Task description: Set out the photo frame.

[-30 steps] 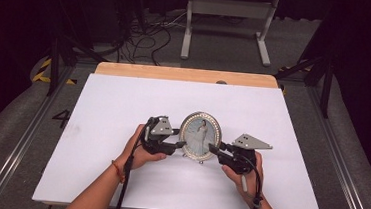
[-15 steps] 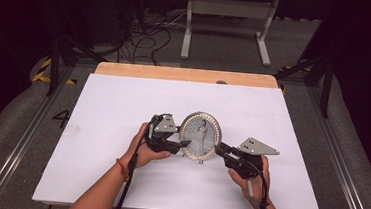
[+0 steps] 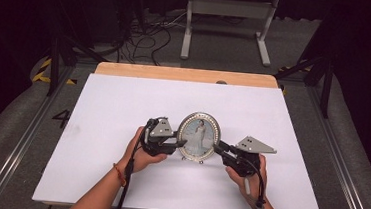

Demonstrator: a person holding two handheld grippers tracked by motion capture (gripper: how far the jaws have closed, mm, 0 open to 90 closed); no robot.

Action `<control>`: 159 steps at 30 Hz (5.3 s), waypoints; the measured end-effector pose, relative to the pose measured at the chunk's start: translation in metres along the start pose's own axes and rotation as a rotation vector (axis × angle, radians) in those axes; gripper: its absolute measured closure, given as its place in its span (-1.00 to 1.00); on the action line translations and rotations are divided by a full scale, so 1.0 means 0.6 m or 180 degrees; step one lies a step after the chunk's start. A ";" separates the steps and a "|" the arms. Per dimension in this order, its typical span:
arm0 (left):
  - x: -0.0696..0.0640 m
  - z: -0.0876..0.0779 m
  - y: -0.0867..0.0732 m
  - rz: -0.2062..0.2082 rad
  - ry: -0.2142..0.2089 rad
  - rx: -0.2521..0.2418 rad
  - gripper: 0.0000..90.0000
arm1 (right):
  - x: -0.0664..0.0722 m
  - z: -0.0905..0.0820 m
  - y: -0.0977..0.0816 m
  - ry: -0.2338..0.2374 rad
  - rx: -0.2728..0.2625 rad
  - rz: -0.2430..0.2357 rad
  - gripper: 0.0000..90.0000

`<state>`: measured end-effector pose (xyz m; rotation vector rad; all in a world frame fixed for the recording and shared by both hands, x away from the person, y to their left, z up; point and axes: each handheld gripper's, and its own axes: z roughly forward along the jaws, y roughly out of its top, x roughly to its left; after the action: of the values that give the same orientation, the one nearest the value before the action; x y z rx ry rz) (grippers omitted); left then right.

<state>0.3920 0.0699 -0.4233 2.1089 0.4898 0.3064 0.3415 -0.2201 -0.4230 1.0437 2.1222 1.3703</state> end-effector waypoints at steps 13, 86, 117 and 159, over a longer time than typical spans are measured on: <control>-0.019 -0.014 -0.013 0.0112 0.0139 0.0036 0.42 | 0.006 0.007 0.004 -0.0021 -0.0011 -0.0058 0.68; -0.045 -0.155 -0.100 0.0326 0.0578 0.0363 -0.81 | -0.009 -0.095 -0.023 -0.0092 0.0445 -0.0818 0.04; -0.025 -0.256 -0.234 -0.0456 0.0937 -0.0040 -0.80 | -0.076 -0.174 -0.122 -0.0641 0.0356 -0.0485 -0.60; -0.017 -0.257 -0.249 -0.0549 0.1156 0.0005 -0.82 | -0.075 -0.188 -0.124 -0.0817 0.0196 -0.0456 -0.64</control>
<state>0.2883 0.2534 -0.4645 2.0016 0.8786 0.5926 0.2664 -0.3393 -0.4432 1.0100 2.0162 1.0501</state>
